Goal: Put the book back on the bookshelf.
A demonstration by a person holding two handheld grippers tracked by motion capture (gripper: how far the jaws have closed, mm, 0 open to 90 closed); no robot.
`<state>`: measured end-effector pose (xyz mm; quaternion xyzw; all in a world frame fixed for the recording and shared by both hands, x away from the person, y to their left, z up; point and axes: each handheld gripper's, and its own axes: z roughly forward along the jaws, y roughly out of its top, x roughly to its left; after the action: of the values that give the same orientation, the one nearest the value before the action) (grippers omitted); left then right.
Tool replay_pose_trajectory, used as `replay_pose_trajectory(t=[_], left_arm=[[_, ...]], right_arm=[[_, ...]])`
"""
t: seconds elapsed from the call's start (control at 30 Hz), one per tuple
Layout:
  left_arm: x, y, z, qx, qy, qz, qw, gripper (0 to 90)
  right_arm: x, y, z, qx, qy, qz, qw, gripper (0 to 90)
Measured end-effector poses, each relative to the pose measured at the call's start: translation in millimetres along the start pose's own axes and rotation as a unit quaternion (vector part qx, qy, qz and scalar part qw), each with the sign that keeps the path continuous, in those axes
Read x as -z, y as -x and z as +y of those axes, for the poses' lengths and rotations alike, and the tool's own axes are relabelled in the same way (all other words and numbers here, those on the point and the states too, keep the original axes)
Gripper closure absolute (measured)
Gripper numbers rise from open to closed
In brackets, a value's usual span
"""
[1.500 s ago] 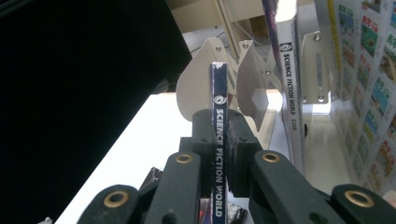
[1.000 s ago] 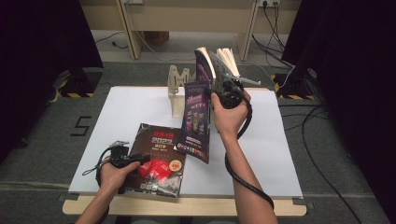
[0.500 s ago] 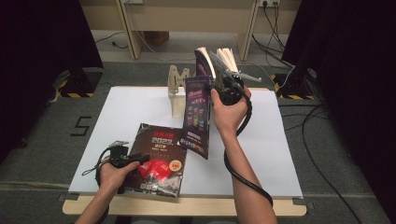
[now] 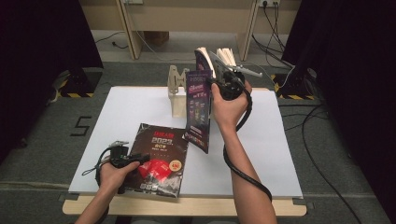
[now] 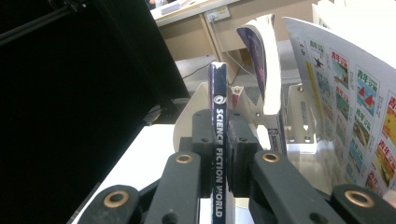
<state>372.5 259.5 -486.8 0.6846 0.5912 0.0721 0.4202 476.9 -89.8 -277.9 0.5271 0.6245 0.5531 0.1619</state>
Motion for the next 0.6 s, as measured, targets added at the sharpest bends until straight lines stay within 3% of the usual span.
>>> replay_pose_trajectory(t=[0.5, 0.6], left_arm=[[-0.1, 0.1, -0.2, 0.000, 0.000, 0.000, 1.0000, 48.3], [0.0, -0.2, -0.1, 0.000, 0.000, 0.000, 1.0000, 48.3]], right_arm=[[1.4, -2.8, 6.7, 0.014, 0.030, -0.022, 0.9992, 84.5], [0.0, -0.9, 6.8, 0.006, 0.034, -0.025, 0.9991, 84.5]])
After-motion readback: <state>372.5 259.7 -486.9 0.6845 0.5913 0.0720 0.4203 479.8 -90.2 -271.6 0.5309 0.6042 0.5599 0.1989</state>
